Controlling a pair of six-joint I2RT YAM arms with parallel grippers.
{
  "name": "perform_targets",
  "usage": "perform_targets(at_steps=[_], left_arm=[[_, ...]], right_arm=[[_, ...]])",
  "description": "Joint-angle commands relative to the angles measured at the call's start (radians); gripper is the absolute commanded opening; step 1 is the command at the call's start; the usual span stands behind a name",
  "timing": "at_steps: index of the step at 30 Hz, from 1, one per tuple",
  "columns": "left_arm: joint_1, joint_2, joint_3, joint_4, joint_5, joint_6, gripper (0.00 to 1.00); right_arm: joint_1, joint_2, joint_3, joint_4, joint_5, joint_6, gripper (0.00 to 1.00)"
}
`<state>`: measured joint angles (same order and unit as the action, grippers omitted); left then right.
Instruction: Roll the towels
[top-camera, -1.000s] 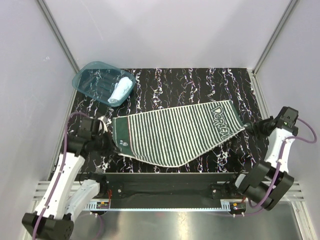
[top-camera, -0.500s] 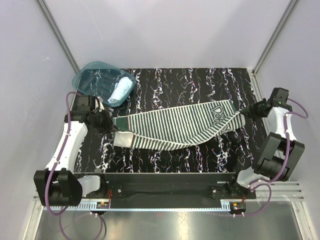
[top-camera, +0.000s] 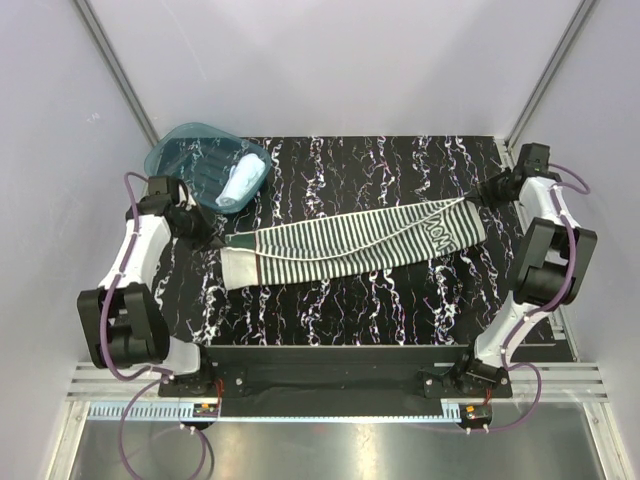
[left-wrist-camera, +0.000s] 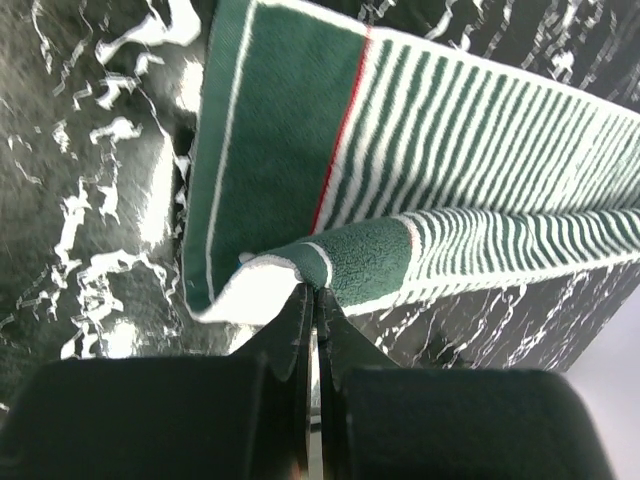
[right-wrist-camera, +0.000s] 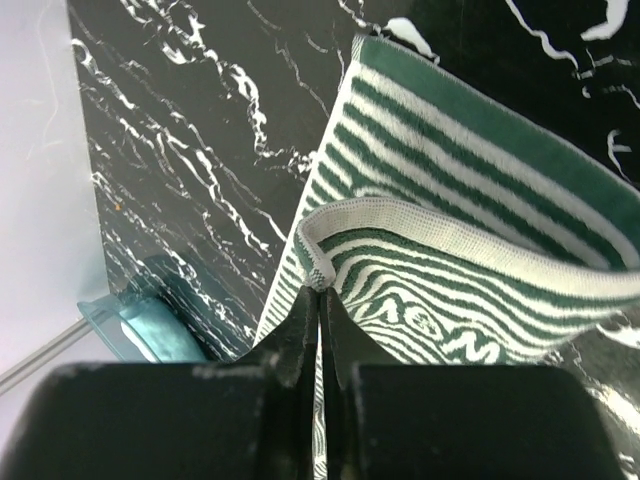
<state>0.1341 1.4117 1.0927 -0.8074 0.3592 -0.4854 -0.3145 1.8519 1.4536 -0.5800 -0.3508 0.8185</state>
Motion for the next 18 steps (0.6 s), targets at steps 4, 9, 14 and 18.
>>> perform_targets(at_steps=[4,9,14,18], left_arm=[[0.028,0.113,0.097,0.060,0.004,0.022,0.00],[0.041,0.205,0.157,0.059,0.007,0.024,0.00],[0.041,0.294,0.208,0.056,0.009,0.027,0.00],[0.041,0.334,0.243,0.048,-0.002,0.033,0.00]], right_arm=[[0.017,0.095,0.109,0.005,0.022,0.013,0.00],[0.022,0.170,0.163,0.003,0.021,0.018,0.00],[0.026,0.222,0.200,-0.001,0.027,0.015,0.00],[0.029,0.254,0.234,-0.012,0.033,0.011,0.00]])
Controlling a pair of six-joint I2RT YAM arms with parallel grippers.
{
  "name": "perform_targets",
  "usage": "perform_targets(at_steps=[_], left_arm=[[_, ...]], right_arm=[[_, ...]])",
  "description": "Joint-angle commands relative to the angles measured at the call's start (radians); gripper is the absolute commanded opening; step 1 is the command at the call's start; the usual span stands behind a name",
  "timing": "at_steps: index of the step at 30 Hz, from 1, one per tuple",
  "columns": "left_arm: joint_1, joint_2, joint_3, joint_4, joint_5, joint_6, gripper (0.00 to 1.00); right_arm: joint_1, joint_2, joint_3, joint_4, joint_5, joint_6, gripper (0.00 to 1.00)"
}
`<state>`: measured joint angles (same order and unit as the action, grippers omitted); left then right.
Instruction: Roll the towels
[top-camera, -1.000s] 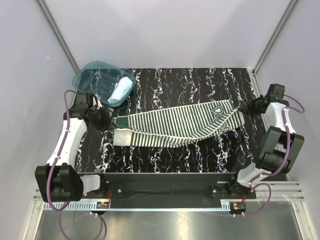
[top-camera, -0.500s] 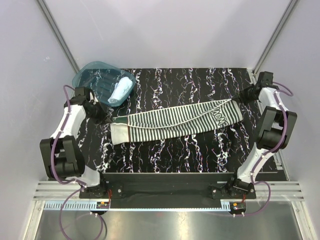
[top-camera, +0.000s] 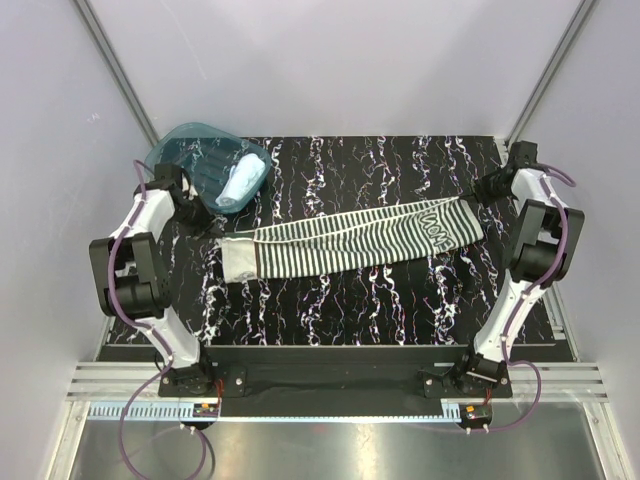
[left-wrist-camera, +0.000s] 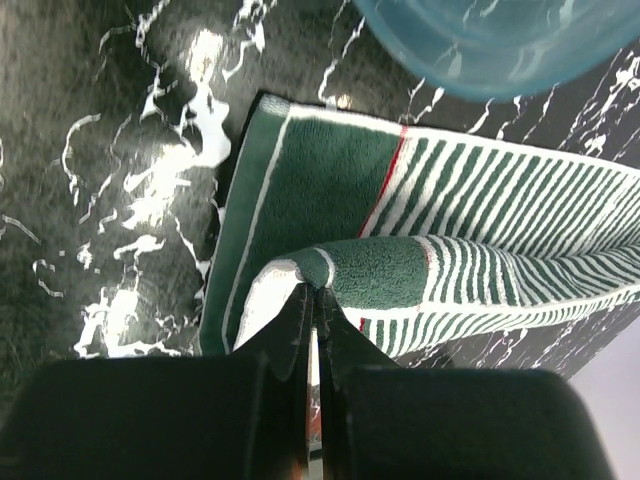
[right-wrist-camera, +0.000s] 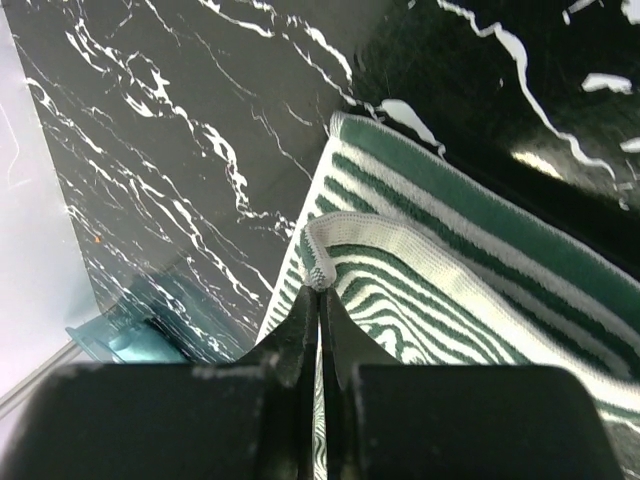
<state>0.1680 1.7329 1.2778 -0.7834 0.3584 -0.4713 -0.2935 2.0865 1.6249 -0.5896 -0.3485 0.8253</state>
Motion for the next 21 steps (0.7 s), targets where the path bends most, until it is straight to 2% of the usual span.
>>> perform_targets(at_steps=[1,19,20,21], left_arm=[[0.005,0.031,0.064,0.024,-0.001,0.020,0.00],[0.016,0.203,0.199,0.007,-0.044,0.010,0.00],[0.021,0.211,0.206,0.012,-0.044,0.011,0.03],[0.025,0.224,0.222,0.013,-0.041,0.008,0.23]], right_arm=[[0.008,0.026,0.066,-0.003,0.031,0.005,0.00],[0.008,0.173,0.174,-0.019,0.036,0.005,0.01],[0.008,0.181,0.174,-0.019,0.040,0.005,0.02],[0.008,0.182,0.174,-0.013,0.040,0.005,0.04]])
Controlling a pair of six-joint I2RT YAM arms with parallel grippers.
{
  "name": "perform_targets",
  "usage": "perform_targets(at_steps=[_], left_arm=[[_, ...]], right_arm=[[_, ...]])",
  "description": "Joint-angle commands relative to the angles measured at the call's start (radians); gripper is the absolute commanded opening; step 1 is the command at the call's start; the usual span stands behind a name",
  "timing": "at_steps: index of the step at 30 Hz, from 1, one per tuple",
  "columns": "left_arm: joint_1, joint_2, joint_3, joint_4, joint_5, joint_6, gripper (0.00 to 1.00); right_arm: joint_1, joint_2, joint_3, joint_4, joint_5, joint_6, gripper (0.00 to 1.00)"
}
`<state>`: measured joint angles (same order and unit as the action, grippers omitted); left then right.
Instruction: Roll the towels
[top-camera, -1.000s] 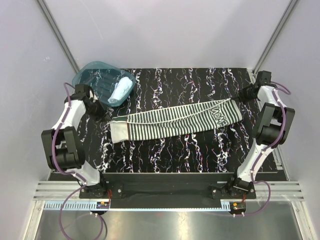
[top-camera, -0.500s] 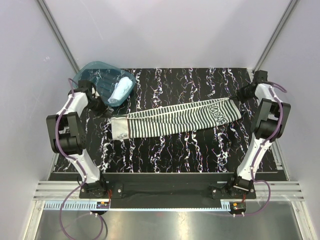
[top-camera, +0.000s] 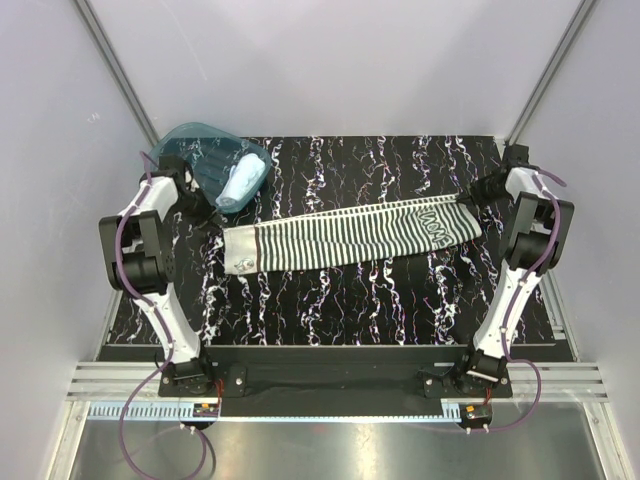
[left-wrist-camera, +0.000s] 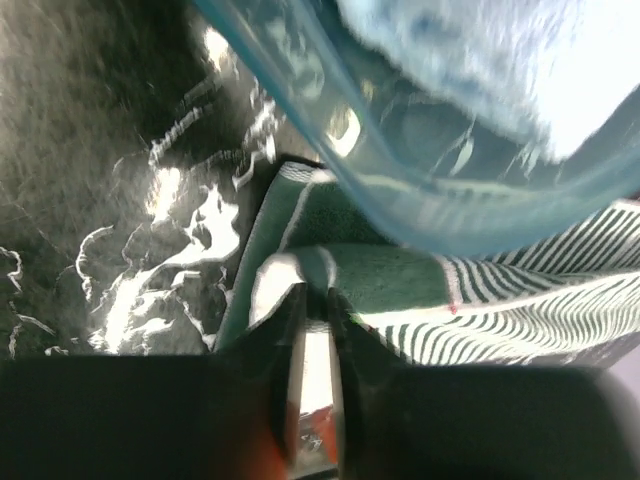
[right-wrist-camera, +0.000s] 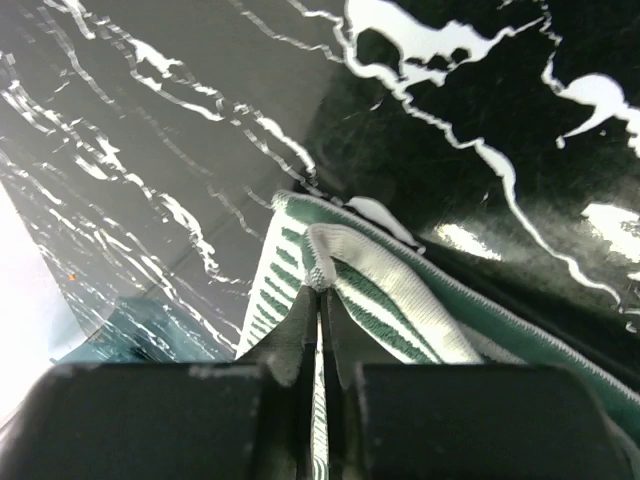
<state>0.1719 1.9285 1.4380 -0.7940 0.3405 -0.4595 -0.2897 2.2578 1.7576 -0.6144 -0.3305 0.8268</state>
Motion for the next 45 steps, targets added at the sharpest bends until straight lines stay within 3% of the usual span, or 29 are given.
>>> perform_targets(at_steps=[1,3,4,5,8,9,11,14,21,28,35,38,40,44,45], left_arm=[[0.021,0.035,0.071,0.026,-0.024,-0.004,0.27],[0.028,0.046,0.099,0.021,-0.047,-0.007,0.38],[0.031,0.044,0.104,0.021,-0.047,-0.011,0.53],[0.037,0.046,0.108,0.022,-0.043,-0.011,0.54],[0.044,0.024,0.125,0.001,-0.043,-0.010,0.64],[0.043,-0.012,0.121,-0.001,-0.060,-0.010,0.67],[0.043,-0.069,0.064,0.016,-0.080,-0.013,0.80],[0.041,-0.202,-0.045,0.030,-0.127,-0.013,0.89],[0.011,-0.508,-0.275,0.027,-0.155,0.036,0.93],[-0.048,-0.644,-0.373,0.002,-0.068,0.082,0.93],[-0.084,-0.734,-0.494,0.104,0.040,0.114,0.94],[-0.159,-0.734,-0.522,0.137,-0.004,0.081,0.94],[-0.166,-0.694,-0.525,0.141,-0.064,0.046,0.94],[-0.189,-0.603,-0.525,0.116,-0.149,0.009,0.91],[-0.187,-0.594,-0.524,0.116,-0.153,0.005,0.90]], right_arm=[[0.004,0.014,0.042,0.013,0.022,0.003,0.06],[0.004,0.016,0.042,0.028,0.018,0.003,0.22],[0.004,0.017,0.049,0.028,0.018,0.003,0.34],[0.004,0.016,0.052,0.027,0.016,0.002,0.45],[0.011,0.006,0.060,0.039,0.013,0.002,0.65],[0.014,0.003,0.071,0.024,0.019,-0.006,0.84],[0.017,-0.013,0.088,0.012,0.040,-0.026,0.93],[0.023,-0.065,0.079,-0.013,0.089,-0.051,0.98],[0.024,-0.257,-0.019,-0.051,0.188,-0.120,0.98],[0.018,-0.524,-0.309,-0.013,0.243,-0.172,0.95],[-0.023,-0.624,-0.575,0.102,0.119,-0.189,0.76],[-0.014,-0.678,-0.667,0.209,-0.008,-0.164,0.60],[0.015,-0.681,-0.658,0.277,-0.092,-0.172,0.49],[0.139,-0.629,-0.525,0.219,-0.119,-0.199,0.38],[0.161,-0.597,-0.477,0.219,-0.133,-0.198,0.30]])
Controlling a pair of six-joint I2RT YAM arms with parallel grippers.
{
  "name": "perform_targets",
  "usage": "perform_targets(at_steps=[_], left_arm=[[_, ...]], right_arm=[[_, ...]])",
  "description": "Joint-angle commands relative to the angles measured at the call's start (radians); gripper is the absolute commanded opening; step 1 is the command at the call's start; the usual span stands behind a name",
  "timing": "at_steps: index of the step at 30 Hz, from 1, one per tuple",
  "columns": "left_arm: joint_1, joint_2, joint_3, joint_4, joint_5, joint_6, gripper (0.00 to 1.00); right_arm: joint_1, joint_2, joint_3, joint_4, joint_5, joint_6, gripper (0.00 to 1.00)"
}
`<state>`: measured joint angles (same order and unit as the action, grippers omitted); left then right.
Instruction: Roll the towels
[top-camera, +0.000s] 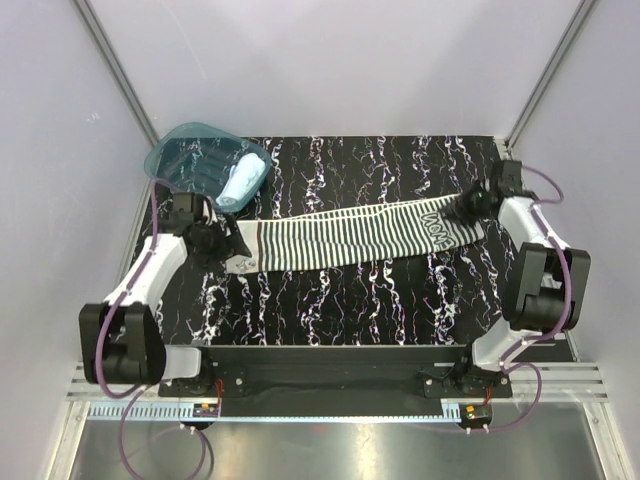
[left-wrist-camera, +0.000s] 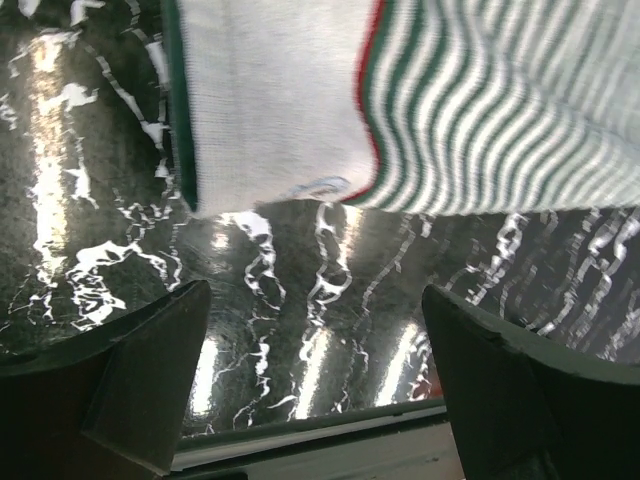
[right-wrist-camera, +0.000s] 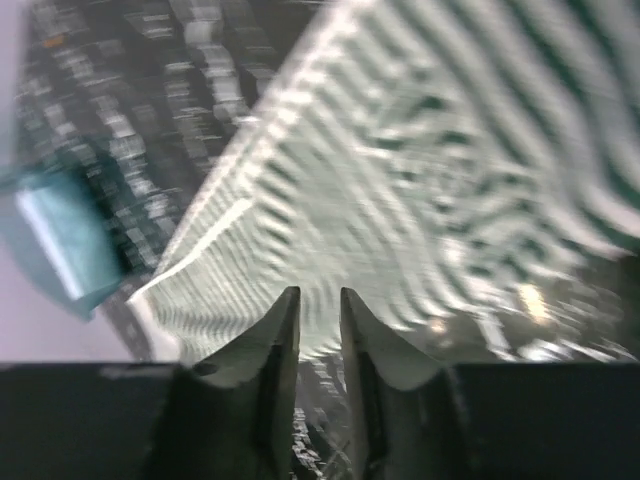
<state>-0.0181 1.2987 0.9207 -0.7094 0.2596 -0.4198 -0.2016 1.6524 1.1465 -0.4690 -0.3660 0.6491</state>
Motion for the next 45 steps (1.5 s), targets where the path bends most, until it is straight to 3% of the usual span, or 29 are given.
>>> perform_targets(at_steps=[1,9,20,29,37,40,44,45], left_arm=[[0.003,0.045,-0.006,0.025,-0.082,-0.037,0.89],[0.003,0.171,-0.023,0.076,-0.089,-0.036,0.72],[0.015,0.323,0.024,0.077,-0.095,-0.020,0.01],[0.087,0.366,0.053,0.030,-0.134,0.024,0.00],[0.110,0.357,0.052,0.028,-0.120,0.036,0.00],[0.086,0.280,0.056,0.027,-0.131,0.041,0.01],[0.032,0.136,0.084,-0.015,-0.181,0.078,0.11],[0.024,0.063,0.084,-0.022,-0.181,0.085,0.14]], right_arm=[[0.089,0.029,0.157,0.072,-0.106,-0.017,0.27],[0.195,0.378,0.311,0.224,-0.358,0.047,0.17],[0.197,0.581,0.344,0.339,-0.376,0.072,0.13],[0.071,0.687,0.351,0.397,-0.381,0.112,0.11],[0.088,0.690,0.375,0.397,-0.412,0.124,0.14],[0.125,0.656,0.398,0.348,-0.424,0.081,0.22],[0.146,0.520,0.436,0.258,-0.381,0.012,0.43],[0.146,0.492,0.447,0.235,-0.369,-0.003,0.55]])
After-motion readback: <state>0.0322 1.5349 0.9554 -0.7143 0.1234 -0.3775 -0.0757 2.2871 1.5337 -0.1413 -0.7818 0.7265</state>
